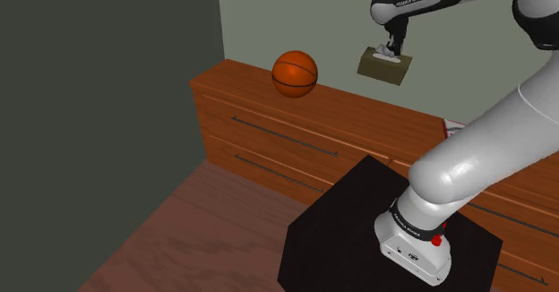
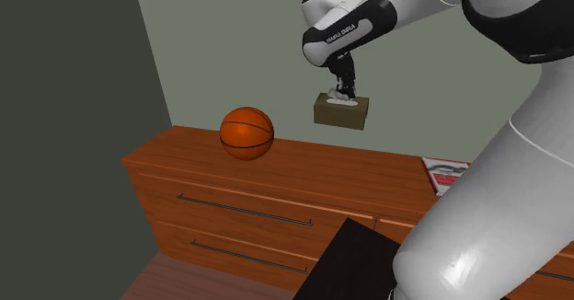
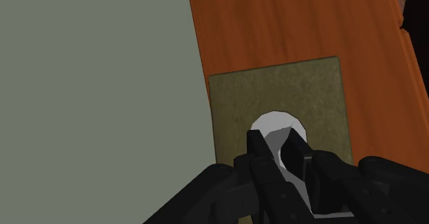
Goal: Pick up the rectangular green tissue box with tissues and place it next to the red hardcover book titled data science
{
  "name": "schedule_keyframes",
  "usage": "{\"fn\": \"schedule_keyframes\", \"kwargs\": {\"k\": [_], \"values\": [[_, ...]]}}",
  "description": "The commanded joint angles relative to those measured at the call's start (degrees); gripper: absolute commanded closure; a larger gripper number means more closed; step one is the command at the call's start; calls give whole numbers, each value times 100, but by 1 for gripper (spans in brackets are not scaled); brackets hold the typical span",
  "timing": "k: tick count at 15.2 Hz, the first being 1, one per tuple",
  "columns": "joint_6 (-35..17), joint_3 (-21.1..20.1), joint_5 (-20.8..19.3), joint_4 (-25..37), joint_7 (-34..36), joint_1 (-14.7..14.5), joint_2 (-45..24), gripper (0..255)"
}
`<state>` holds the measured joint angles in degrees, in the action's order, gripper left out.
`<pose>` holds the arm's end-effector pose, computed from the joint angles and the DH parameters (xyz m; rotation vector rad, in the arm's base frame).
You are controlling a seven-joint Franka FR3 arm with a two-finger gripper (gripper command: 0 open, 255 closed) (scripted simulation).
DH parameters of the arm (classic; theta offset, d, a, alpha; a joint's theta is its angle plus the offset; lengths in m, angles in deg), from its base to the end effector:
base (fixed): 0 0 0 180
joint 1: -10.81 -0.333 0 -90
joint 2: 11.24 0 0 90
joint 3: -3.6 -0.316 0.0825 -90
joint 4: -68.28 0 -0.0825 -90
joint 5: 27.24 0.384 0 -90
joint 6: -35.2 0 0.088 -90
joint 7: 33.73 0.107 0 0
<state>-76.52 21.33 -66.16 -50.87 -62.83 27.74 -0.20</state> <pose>0.3927 -0.3328 0.5235 2.5912 0.1909 -0.3401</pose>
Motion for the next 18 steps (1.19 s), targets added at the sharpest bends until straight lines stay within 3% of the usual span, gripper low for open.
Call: {"fn": "schedule_keyframes", "kwargs": {"k": [1, 10, 18], "values": [[-63, 84, -133, -337, -101, 95, 359, 255], [-280, 552, -756, -1554, -714, 648, 1825, 255], [-405, 1131, -1318, -2210, -1545, 1250, 2929, 255]]}}
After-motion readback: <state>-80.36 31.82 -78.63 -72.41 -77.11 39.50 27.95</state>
